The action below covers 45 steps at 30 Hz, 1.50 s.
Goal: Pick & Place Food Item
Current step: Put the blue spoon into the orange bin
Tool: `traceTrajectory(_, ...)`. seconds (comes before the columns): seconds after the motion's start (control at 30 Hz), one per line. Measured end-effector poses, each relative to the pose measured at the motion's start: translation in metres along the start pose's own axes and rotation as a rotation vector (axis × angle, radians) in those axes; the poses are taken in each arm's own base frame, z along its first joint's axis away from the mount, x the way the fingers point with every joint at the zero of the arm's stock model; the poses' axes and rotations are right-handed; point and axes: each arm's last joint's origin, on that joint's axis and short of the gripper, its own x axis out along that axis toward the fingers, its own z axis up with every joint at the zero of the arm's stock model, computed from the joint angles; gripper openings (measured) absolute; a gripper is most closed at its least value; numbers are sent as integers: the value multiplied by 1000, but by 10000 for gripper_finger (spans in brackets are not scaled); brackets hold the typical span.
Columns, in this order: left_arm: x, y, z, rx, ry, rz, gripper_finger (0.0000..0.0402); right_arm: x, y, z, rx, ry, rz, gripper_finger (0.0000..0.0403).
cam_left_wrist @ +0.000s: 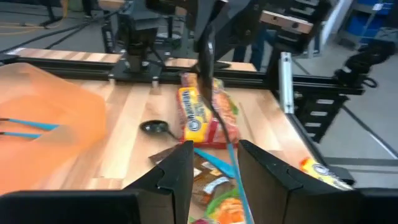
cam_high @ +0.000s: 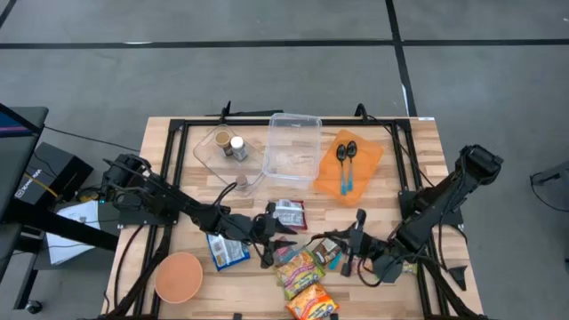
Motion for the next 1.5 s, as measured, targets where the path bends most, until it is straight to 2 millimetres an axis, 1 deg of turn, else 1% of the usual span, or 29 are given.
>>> traceTrajectory(0.23, 0, -2, 1, -12, -4, -72, 121, 21, 21, 16, -46, -8, -40, 0)
traceTrajectory(0.4, 0, -2, 1, -31, -1, -78, 123, 31, 36, 22, -147, -26, -133, 0)
traceTrajectory(0.47, 0, -2, 1, -31, -1, -72, 123, 32, 43, 26, -167, -40, -155, 0)
traceTrajectory(0.57, 0, -1, 1, -29, 3, -49, 120, 27, 49, 36, -167, -64, -190, 0)
traceTrajectory(0.77, 0, 0, 2, -32, -8, -37, 117, 17, 56, 41, -170, -77, -181, 0)
traceTrajectory(0.93, 0, 0, 3, -27, -19, -37, 87, 17, 55, 41, -172, -76, -182, 0)
traceTrajectory(1.0, 0, 0, 4, -28, -25, -39, 65, 17, 55, 41, -174, -75, -182, 0)
traceTrajectory(1.1, 0, 0, 4, -26, -24, -43, 19, 17, 55, 41, -177, -74, -183, 0)
traceTrajectory(1.13, 0, 0, 3, -23, -23, -44, 10, 17, 55, 40, -178, -74, -183, 0)
traceTrajectory(1.33, 0, -1, 4, -19, -28, -47, 3, 17, 55, 40, -177, -74, -182, 5)
traceTrajectory(1.43, 0, -3, 6, -19, -49, -88, 3, 14, 57, 40, -176, -75, -168, 24)
traceTrajectory(1.5, -1, -6, 9, -16, -79, -155, 1, 11, 58, 41, -165, -80, -158, 43)
